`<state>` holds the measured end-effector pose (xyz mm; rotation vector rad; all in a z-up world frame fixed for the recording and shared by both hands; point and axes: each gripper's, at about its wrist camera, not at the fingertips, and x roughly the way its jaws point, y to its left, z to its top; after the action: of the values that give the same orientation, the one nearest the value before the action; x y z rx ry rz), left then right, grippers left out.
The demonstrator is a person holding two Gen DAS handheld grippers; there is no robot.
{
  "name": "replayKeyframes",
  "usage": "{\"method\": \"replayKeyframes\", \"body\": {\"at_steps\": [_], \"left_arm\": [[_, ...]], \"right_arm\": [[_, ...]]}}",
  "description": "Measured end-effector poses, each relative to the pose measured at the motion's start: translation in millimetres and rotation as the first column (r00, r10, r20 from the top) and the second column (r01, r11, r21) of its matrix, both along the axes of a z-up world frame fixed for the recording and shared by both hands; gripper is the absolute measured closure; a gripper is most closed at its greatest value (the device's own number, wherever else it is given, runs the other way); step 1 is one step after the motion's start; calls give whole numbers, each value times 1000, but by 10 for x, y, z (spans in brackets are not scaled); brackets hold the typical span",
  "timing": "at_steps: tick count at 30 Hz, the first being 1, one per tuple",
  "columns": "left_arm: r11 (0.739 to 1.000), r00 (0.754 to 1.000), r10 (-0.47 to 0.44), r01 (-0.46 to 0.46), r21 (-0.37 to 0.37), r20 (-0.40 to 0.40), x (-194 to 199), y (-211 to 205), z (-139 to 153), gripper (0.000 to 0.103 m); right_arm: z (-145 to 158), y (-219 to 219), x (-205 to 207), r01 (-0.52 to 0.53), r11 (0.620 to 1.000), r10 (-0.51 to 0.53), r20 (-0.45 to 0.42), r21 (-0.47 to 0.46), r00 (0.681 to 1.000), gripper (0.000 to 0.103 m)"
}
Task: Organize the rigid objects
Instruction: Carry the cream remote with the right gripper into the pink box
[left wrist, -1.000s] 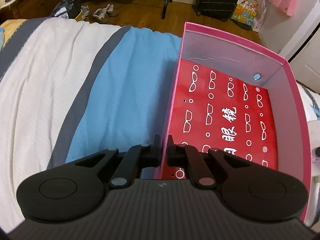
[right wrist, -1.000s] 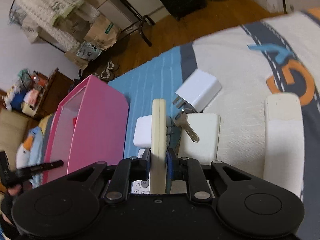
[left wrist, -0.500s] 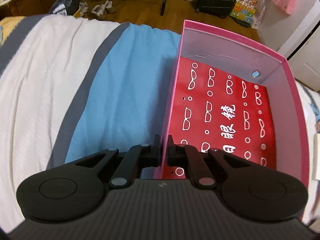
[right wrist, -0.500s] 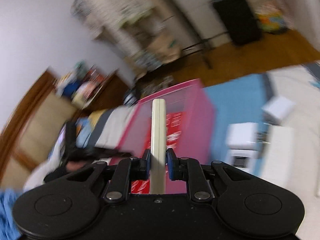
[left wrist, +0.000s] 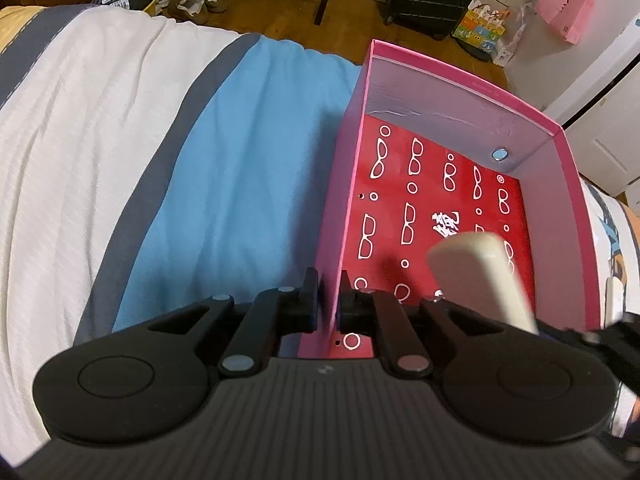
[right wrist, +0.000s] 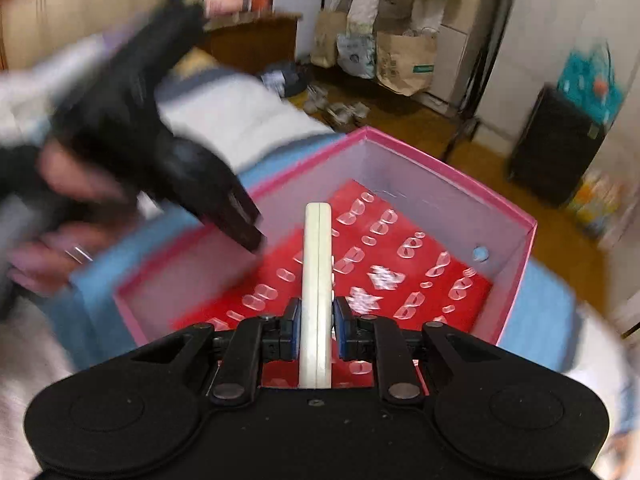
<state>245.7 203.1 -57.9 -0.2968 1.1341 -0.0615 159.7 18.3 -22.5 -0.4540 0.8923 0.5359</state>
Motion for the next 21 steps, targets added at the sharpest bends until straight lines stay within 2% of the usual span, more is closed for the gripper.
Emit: {"method": "replayKeyframes", "body": {"at_steps": [3, 7, 10, 16, 18, 20, 21], "left_arm": [[1000, 1000, 3, -3, -18, -1, 3, 30, -4, 95], [999, 1000, 4, -5, -36, -2, 1, 61, -14, 94], [1000, 1000, -14, 14, -17, 3, -1, 33, -6, 94], [999, 999, -43, 43, -8, 9, -5, 31, 6, 95], [999, 999, -46, 46, -16, 12, -8, 49, 4, 94], [999, 999, -52, 52, -14, 15, -15, 41, 11, 94], [999, 998, -54, 54, -9, 18, -24, 35, 16, 95]], "right_arm": [[-139, 119, 116, 44, 998, -47, -53, -54, 998, 83], [-218, 294, 278, 96, 989, -98, -17, -112, 995, 83], [-230, 355, 362, 132, 984, -138, -39, -116, 990, 83], [-210, 376, 458, 166, 986, -168, -180, -25, 969, 82], [-199, 375, 450, 172, 985, -163, -219, 24, 962, 76], [-215, 264, 492, 209, 970, -159, -327, 124, 932, 62], [-216, 144, 524, 256, 945, -157, -405, 203, 901, 59]]}}
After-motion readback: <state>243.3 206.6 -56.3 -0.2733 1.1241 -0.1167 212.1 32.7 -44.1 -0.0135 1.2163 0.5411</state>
